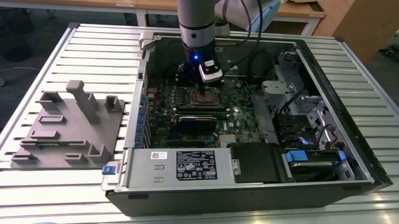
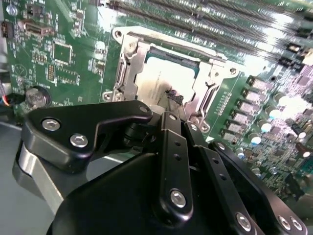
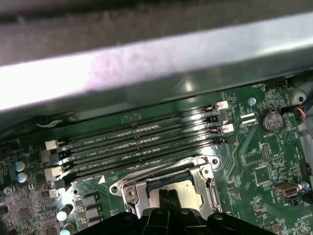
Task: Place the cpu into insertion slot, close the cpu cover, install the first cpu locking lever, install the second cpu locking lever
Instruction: 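Install the first cpu locking lever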
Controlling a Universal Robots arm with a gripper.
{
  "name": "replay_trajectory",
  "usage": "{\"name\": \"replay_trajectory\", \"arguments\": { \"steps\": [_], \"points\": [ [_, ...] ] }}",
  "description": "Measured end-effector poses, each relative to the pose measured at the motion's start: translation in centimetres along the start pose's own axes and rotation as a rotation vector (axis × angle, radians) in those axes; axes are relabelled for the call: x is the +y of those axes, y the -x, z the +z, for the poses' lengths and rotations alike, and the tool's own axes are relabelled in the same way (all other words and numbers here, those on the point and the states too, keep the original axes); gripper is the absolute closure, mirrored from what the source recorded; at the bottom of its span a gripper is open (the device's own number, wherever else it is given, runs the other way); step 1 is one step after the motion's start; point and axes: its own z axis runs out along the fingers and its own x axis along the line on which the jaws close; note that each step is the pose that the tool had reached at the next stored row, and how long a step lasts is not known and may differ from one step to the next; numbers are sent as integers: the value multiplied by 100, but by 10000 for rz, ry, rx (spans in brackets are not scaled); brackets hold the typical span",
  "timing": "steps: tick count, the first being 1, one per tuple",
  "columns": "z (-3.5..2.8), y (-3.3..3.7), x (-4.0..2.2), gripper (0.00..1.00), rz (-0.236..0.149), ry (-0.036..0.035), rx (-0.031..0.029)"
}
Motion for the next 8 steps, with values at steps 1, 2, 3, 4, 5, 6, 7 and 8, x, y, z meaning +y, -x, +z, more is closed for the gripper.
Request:
{"name": "replay_trajectory", "arguments": {
  "steps": [1, 2, 3, 4, 5, 6, 7, 8],
  "points": [
    [2, 5, 1, 90, -15, -72, 13],
    [4, 7, 3, 90, -26, -103, 24],
    [4, 7, 4, 90, -30, -113, 25],
    [4, 7, 3, 90, -32, -114, 25],
    [4, 7, 3, 90, -34, -115, 25],
    [3, 7, 4, 90, -35, -117, 25],
    [3, 7, 4, 90, -36, -118, 33],
    [4, 7, 4, 90, -37, -124, 57]
  ]
}}
